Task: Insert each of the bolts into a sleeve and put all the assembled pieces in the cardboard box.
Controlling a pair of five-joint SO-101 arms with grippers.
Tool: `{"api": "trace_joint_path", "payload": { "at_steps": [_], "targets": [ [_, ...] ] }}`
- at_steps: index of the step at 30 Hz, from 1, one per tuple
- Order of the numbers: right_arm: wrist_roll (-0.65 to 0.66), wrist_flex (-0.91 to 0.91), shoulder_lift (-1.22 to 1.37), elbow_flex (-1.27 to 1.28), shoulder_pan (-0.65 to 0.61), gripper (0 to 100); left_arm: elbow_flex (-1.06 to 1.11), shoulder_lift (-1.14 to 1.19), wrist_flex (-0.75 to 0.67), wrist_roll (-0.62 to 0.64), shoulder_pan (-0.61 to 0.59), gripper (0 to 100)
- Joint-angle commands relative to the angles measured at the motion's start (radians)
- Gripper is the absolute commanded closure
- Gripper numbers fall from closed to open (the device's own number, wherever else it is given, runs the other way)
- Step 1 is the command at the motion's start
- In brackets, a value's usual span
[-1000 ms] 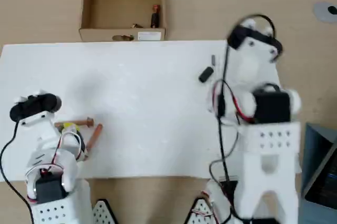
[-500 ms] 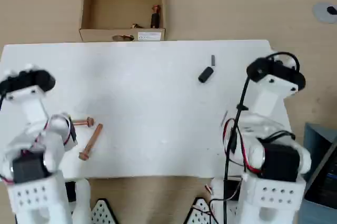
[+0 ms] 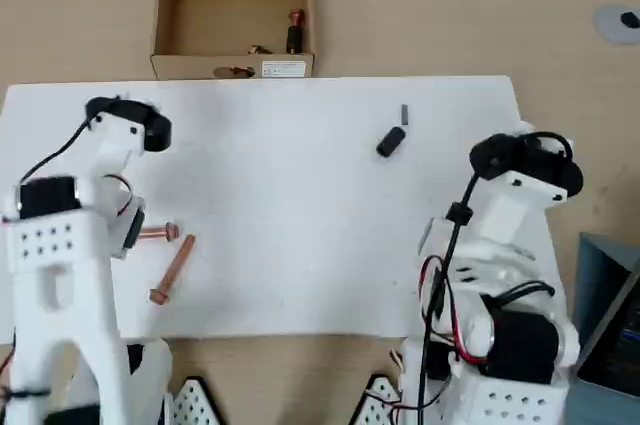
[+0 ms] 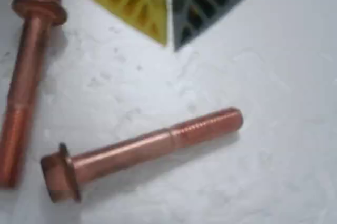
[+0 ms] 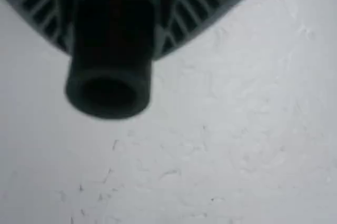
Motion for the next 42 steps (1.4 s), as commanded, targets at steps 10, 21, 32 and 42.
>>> {"api": "trace_joint_path", "payload": {
  "at_steps": [10,21,32,42],
  "targets": [
    [0.006,-0.115,-0.033,0.076,0.013,98.9,-0.37,0.355,0.157,-0.391,0.117,99],
    [0.009,-0.227,-0.025,0.099,0.012,98.9,-0.388,0.475,0.199,-0.655,0.14,92],
    [0.009,-0.226,-0.025,0.099,0.01,98.9,-0.295,0.476,0.216,-0.741,0.135,92],
    [0.008,-0.219,-0.025,0.099,0.012,98.9,-0.169,0.478,0.044,-0.743,0.14,92]
  ]
}}
